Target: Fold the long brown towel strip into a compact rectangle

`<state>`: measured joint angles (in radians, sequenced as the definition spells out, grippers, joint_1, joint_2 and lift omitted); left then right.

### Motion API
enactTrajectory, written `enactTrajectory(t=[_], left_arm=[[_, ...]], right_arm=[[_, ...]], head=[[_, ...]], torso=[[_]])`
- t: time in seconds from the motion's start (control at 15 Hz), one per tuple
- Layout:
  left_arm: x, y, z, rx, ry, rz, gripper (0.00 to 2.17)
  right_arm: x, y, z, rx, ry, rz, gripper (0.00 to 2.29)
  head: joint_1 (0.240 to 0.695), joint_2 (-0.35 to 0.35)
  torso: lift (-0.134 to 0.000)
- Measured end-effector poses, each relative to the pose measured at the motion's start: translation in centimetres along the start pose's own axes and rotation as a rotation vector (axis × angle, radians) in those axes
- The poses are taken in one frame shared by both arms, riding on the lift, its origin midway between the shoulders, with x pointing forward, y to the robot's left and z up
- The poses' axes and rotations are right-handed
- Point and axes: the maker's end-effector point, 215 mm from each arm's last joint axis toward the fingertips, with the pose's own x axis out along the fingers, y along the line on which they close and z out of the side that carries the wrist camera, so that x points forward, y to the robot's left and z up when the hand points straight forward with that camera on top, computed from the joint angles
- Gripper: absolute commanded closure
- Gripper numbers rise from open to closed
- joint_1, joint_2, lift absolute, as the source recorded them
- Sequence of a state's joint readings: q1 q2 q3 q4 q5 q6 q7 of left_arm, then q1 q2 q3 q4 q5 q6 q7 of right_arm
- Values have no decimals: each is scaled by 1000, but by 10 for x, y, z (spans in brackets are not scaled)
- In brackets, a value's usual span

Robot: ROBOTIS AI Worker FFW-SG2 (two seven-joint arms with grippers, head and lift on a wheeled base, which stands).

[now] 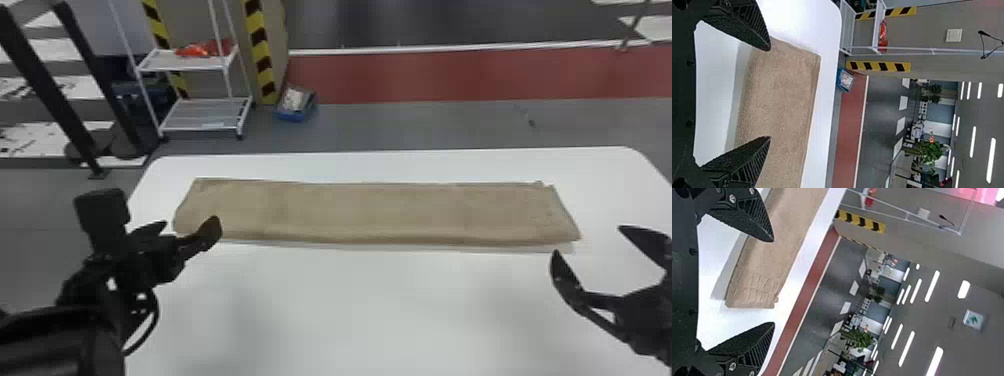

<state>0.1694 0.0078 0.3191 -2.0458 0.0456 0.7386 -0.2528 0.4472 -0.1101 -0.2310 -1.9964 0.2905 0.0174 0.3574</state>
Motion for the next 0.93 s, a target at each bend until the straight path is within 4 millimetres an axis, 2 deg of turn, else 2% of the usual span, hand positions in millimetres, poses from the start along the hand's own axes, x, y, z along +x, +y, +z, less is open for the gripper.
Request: enactTrajectory(t=[0.2, 0.4, 0.6, 0.87, 0.93], left_arm=[[9, -2, -16, 19, 36, 5, 80], [15, 4, -35, 52, 81, 19, 80], [15, 11, -39, 51, 89, 28, 80], [14, 10, -35, 44, 80, 20, 80], [12, 11, -35, 43, 79, 22, 80]], right_arm=[[6, -13, -8, -175, 76, 66, 120], [13, -23, -30, -312, 173, 148, 117], [25, -48, -53, -419, 292, 174, 151], [50, -49, -70, -423, 387, 234, 225], [55, -47, -76, -422, 417, 255, 306]], head=[[695, 37], [695, 18], [695, -11], [695, -16], [695, -15]], torso=[[-125], [-125], [-125], [-125], [-125]])
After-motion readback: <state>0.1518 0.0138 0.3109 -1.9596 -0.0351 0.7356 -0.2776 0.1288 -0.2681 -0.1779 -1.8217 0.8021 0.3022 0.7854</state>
